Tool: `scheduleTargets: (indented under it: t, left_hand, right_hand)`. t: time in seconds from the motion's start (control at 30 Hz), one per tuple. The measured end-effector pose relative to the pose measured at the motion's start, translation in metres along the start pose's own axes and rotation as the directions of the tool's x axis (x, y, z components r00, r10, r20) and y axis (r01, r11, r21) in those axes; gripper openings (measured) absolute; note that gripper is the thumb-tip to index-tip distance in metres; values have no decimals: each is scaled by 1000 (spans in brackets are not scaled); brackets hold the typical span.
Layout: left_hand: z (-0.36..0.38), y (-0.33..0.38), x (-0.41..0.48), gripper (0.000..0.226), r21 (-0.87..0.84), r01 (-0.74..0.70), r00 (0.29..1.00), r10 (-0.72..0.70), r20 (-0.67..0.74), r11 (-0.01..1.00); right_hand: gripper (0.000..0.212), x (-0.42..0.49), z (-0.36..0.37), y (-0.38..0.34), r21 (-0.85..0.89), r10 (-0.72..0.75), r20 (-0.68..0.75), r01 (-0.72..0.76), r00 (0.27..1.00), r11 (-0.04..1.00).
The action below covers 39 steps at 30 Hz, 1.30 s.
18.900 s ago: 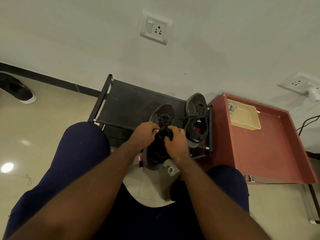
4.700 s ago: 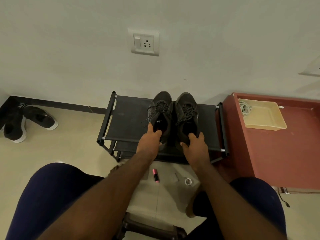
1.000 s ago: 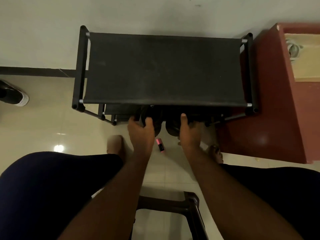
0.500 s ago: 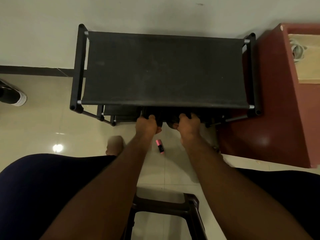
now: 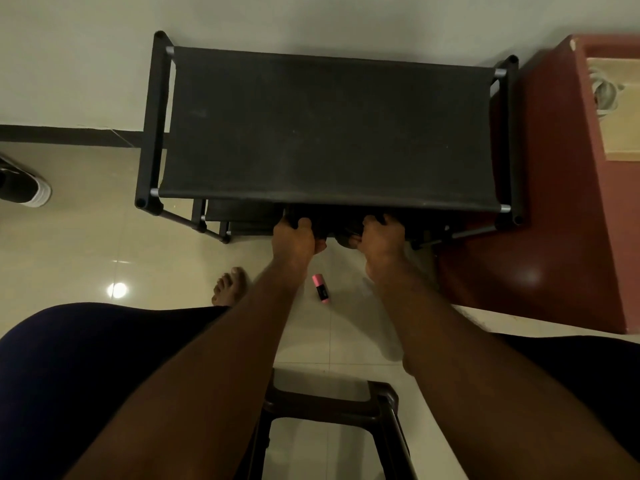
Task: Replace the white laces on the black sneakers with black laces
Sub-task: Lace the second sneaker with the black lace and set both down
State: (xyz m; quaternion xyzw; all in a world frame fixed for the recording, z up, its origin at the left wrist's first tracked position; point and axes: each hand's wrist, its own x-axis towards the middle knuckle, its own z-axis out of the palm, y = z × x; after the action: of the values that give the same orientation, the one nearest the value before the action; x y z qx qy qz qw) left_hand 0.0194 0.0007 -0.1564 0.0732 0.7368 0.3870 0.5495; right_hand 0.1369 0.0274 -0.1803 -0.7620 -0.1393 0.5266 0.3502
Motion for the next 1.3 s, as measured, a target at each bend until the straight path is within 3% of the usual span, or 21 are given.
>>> scheduleTargets:
  t: [0.4, 0.63, 0.8, 1.03, 1.3]
  left_hand:
    - [-1, 4, 1, 38, -3, -66, 997, 66, 36, 998]
    - [-2, 16, 10, 40, 76, 31, 990, -41, 136, 997]
    - [-2, 16, 12, 38, 24, 69, 987, -71, 143, 997]
    - [-1, 18, 13, 34, -54, 123, 985, -116, 125, 991]
    - [-5, 18, 11, 36, -25, 111, 977, -104, 188, 994]
  right_hand:
    - [50, -4, 4, 1, -9, 22, 10, -21, 1000, 1000]
    - [45, -3, 11, 3, -140, -53, -23, 49, 998, 989]
    - [45, 0, 4, -1, -97, -39, 16, 40, 999, 994]
    - [37, 7, 2, 0, -196, -112, 15, 113, 994, 974]
    - [39, 4, 0, -9, -128, -38, 77, 47, 996, 991]
